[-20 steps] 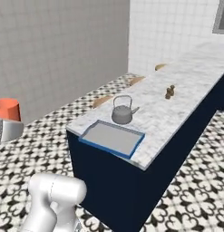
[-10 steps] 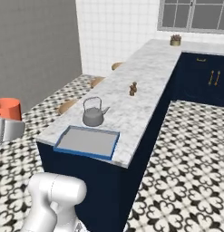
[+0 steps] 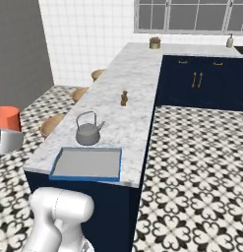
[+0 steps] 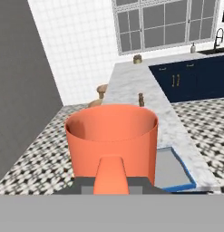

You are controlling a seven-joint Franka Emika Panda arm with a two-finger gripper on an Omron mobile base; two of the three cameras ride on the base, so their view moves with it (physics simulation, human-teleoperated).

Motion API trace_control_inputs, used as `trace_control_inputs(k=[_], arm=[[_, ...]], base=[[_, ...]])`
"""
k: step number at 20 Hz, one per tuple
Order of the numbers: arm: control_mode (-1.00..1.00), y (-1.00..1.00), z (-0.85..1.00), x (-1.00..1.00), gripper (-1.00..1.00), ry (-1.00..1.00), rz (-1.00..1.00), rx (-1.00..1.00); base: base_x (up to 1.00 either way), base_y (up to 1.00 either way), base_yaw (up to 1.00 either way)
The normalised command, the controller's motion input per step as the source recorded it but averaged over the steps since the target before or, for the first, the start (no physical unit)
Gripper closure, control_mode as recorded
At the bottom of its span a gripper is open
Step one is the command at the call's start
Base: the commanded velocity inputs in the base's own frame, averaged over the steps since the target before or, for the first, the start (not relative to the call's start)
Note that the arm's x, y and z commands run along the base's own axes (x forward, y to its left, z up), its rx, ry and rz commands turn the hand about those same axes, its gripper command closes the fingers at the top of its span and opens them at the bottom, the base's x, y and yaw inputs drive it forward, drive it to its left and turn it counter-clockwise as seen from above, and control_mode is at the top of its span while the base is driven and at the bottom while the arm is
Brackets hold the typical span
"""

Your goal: Pick the kettle from the counter and place it on the tray. Then pick the mug from the cabinet and place it on the tray. Then close the cabinet doors.

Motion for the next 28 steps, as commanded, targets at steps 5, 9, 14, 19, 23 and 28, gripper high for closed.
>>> trace_control_inputs(k=[5,9,14,19,23,28], arm=[[1.00,0.00,0.00,0.00,1.00,0.00,0.00,0.00],[1.00,0.00,0.00,0.00,1.00,0.00,0.00,0.00],[-1.00,-0.32,-0.35,-0.10,1.00,-0.05,0.00,0.00],[-1.00,-0.74,-0.62,-0.10,1.00,-0.02,0.09,0.00],[-1.00,-0.25,-0.65,0.05,1.00,0.00,0.18,-0.06],[-1.00,0.00,-0.77,0.16,1.00,-0.03,0.25,-0.04]], base=[[0.48,0.19,-0.27],[0.35,0.18,-0.14],[0.01,0.00,0.00],[0.00,0.00,0.00],[0.00,0.00,0.00],[0.00,0.00,0.00]])
